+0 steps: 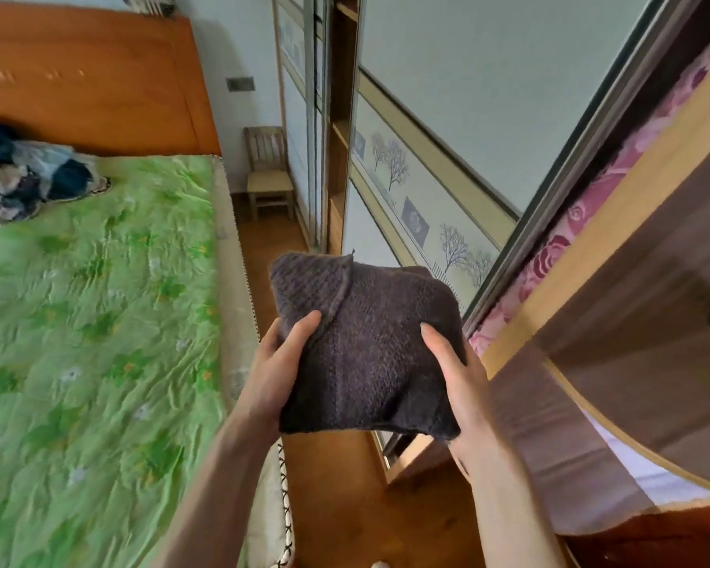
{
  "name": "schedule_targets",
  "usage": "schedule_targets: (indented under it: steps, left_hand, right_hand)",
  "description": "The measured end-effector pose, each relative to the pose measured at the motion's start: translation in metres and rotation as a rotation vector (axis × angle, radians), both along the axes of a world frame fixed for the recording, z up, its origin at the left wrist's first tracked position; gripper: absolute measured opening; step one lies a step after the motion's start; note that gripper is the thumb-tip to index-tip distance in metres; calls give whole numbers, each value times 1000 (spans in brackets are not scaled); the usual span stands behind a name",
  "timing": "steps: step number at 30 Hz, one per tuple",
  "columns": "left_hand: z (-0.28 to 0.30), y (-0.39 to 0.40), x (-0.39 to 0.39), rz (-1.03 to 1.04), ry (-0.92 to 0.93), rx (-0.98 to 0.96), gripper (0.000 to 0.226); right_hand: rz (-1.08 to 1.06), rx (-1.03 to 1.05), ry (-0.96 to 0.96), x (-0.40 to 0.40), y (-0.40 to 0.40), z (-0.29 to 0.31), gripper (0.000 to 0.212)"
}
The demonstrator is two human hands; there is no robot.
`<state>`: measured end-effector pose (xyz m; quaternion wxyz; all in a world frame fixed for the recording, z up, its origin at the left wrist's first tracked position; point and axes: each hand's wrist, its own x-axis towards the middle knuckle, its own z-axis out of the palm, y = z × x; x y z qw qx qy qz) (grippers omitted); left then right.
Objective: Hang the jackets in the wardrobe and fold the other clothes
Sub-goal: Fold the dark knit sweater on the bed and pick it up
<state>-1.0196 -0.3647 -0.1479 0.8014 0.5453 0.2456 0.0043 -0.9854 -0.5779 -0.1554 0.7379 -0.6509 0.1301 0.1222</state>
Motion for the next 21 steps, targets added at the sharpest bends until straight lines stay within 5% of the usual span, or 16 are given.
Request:
schedule_targets:
  steps: [7, 13, 21]
  left_hand:
    - [17, -10, 30, 231, 20, 3, 28]
    - [24, 22, 53, 354, 19, 2, 33]
    - [20, 80, 138, 407, 22, -6, 43]
  right_hand:
    - [213, 109, 5, 73, 2, 6, 52]
    - [390, 71, -22, 129, 44, 12, 72]
    - [460, 38, -52, 223, 107, 21, 70]
